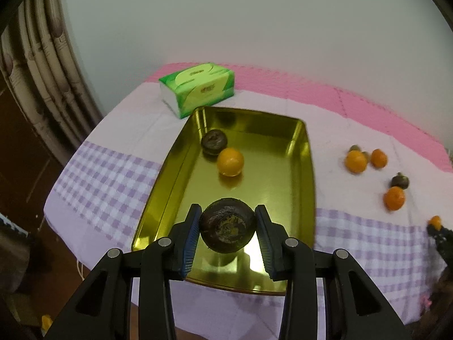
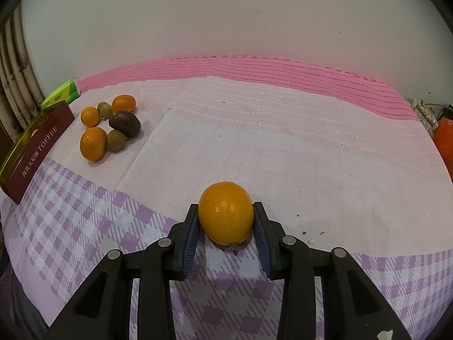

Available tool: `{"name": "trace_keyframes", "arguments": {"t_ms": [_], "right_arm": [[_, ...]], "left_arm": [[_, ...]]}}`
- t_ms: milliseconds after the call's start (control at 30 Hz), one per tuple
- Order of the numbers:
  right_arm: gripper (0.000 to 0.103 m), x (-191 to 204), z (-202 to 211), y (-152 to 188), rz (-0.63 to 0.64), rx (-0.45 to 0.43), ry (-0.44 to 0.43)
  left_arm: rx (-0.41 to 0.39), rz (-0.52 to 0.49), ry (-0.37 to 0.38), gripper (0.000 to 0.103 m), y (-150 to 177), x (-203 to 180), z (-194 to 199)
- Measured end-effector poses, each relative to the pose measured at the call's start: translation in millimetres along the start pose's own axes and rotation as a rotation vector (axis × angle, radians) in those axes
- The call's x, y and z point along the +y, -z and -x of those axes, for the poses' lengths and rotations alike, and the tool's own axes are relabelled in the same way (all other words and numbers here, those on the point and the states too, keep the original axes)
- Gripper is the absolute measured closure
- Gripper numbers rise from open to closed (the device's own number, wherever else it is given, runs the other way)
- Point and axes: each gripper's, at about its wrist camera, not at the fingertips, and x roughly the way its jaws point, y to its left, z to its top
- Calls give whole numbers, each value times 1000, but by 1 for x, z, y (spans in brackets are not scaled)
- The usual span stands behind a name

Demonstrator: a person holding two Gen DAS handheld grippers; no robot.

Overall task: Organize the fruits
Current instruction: 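Carry the mangosteen over the tin, lower it and open the left gripper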

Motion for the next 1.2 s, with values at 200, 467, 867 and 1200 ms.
{"name": "trace_keyframes", "arguments": {"t_ms": [200, 467, 867, 1200], "right_arm": [[68, 0, 0, 0, 1, 0, 0], [68, 0, 0, 0, 0, 0, 0], [68, 0, 0, 0, -1, 0, -1], [68, -1, 0, 1, 0, 0, -1]], "left_arm": [[22, -5, -30, 63, 2, 4, -12], [42, -29, -56, 63, 4, 0, -22], [70, -23, -102, 63, 4, 7, -39], [69, -22, -156, 63, 0, 19, -52]]}}
